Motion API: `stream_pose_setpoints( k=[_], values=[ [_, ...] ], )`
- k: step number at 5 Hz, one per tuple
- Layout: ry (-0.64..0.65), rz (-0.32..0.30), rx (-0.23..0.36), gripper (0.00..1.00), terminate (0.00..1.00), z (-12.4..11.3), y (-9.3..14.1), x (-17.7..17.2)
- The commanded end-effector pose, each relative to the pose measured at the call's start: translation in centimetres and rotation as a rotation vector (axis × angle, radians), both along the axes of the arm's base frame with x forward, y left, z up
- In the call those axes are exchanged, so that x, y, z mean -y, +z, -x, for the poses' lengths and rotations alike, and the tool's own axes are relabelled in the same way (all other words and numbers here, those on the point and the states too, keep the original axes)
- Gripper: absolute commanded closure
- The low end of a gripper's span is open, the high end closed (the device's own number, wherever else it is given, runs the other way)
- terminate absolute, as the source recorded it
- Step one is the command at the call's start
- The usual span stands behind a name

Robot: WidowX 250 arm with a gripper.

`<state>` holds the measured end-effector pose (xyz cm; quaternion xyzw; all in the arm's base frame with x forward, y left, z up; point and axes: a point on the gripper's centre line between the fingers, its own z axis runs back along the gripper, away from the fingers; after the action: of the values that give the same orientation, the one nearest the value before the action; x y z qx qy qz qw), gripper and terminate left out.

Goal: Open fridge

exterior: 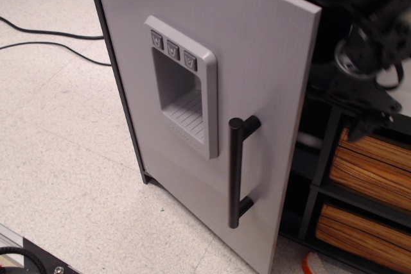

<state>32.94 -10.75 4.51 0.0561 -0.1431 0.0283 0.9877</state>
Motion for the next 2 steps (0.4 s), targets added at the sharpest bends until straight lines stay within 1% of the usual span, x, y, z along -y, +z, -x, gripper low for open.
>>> stream_pose_setpoints(
  k=[1, 2],
  values=[
    [0.064, 0.052, 0.052, 0.0, 0.0, 1.6, 5.1, -4.0],
    [0.039, 0.056, 0.046, 0.0, 0.0, 3.8, 5.0, -5.8]
  ],
)
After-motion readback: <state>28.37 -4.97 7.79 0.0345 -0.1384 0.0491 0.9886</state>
